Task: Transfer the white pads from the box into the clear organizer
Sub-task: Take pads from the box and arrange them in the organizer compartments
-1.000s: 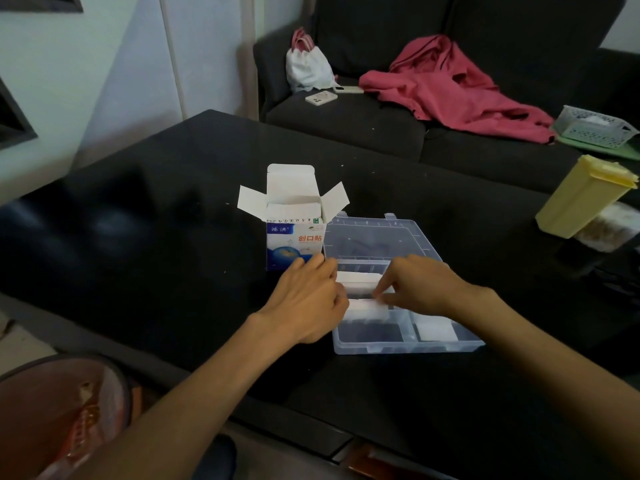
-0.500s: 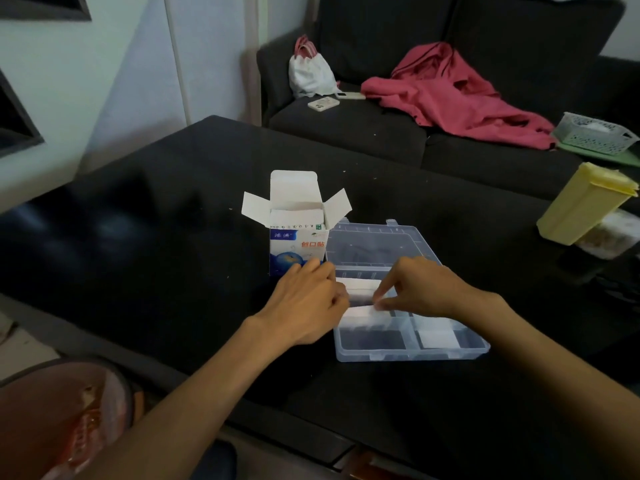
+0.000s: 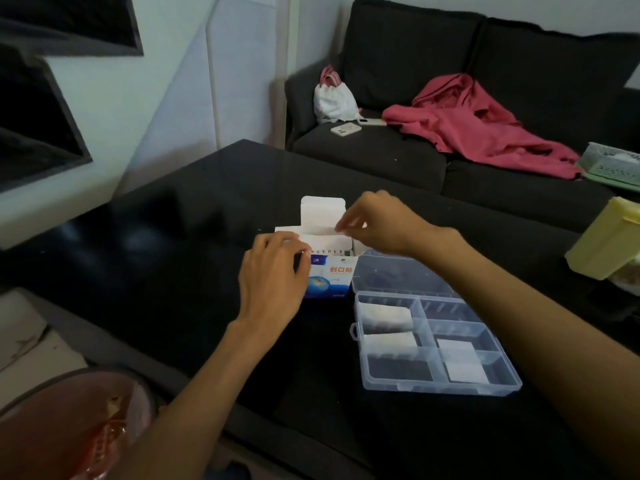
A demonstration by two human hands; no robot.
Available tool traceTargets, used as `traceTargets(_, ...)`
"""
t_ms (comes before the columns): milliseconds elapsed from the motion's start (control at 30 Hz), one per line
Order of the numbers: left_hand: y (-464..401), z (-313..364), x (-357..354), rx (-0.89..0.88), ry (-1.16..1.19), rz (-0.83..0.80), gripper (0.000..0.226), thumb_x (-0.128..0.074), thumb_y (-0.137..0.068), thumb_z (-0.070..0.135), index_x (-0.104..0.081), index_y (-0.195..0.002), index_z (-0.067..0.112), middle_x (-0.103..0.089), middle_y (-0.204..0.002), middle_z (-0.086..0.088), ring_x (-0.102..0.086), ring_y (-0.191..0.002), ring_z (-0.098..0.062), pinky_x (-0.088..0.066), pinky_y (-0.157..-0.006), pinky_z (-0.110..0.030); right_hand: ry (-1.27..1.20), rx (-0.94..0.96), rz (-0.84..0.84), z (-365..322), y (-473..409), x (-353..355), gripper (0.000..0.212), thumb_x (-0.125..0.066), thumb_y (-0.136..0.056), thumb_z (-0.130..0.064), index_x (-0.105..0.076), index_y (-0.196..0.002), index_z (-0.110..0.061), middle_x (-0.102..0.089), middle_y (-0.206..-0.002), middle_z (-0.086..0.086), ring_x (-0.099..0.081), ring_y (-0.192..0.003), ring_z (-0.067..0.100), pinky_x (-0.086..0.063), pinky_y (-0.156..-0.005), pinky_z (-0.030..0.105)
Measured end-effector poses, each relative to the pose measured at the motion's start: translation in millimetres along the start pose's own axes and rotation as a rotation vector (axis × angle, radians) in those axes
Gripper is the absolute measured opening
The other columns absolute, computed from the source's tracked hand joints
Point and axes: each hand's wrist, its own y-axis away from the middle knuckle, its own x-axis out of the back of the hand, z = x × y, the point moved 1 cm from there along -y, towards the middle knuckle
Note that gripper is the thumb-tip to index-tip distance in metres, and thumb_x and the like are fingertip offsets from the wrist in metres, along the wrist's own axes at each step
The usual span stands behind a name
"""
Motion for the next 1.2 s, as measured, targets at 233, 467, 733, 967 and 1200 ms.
traceTargets(233, 1.2, 0.1, 2.4, 0.093, 0.137, -0.046, 0.034, -0.054, -0.092, 0.038, -0.059, -0.123, 0.025, -0.053, -0.131, 0.005, -0.047, -0.118, -0.009, -0.037, -0.082, -0.018, 0.097, -0.087, -0.161, 10.6, -30.9, -25.0, 0.033, -0.059, -0.090, -0.022, -0.061, -0.121, -0.011, -0.061, -0.122, 0.007, -0.060, -0.102, 0.022, -0.049, -0.082, 0.029)
traceTargets(467, -1.9, -1.8, 4.1, 0.121, 0.204, -0.040, 0.031, -0.057, -0.091, 0.037, -0.061, -0.119, 0.025, -0.057, -0.129, 0.006, -0.049, -0.119, -0.010, -0.042, -0.083, -0.022, 0.209, -0.101, -0.063, 10.9, -32.1, -39.3, 0.042, -0.067, -0.083, -0.035, -0.062, -0.118, -0.012, -0.065, -0.112, 0.006, -0.062, -0.093, 0.019, -0.051, -0.077, 0.026)
traceTargets(733, -5.1, -6.5, 3.3, 0.095, 0.259, -0.021, 0.028, -0.062, -0.088, 0.033, -0.065, -0.115, 0.026, -0.061, -0.124, 0.005, -0.054, -0.116, -0.012, -0.046, -0.081, -0.023, 0.071, 0.013, -0.014, 12.4, -21.8, -38.3, 0.026, -0.066, -0.085, -0.024, -0.067, -0.108, -0.011, -0.067, -0.109, 0.006, -0.063, -0.089, 0.017, -0.049, -0.073, 0.023)
traceTargets(967, -4.0, -6.6, 4.9, 0.046, 0.202, 0.042, 0.026, -0.062, -0.088, 0.033, -0.064, -0.113, 0.027, -0.059, -0.123, 0.008, -0.049, -0.117, -0.008, -0.037, -0.077, -0.019, -0.201, -0.034, 0.089, 11.1, 7.0, -10.5, 0.024, -0.053, -0.093, -0.015, -0.064, -0.113, -0.006, -0.065, -0.107, 0.007, -0.056, -0.082, 0.004, -0.043, -0.067, 0.010)
traceTargets(1200, 11.2, 28.5, 9.3, 0.067, 0.764, -0.198, 0.012, -0.055, -0.092, 0.035, -0.064, -0.095, 0.027, -0.064, -0.088, 0.018, -0.061, -0.078, 0.003, -0.052, -0.066, -0.017, -0.998, -0.397, -0.026, 24.8, 104.0, -16.6, 0.018, -0.057, -0.088, -0.017, -0.060, -0.097, -0.033, -0.060, -0.102, -0.008, -0.060, -0.093, 0.011, -0.051, -0.062, 0.017)
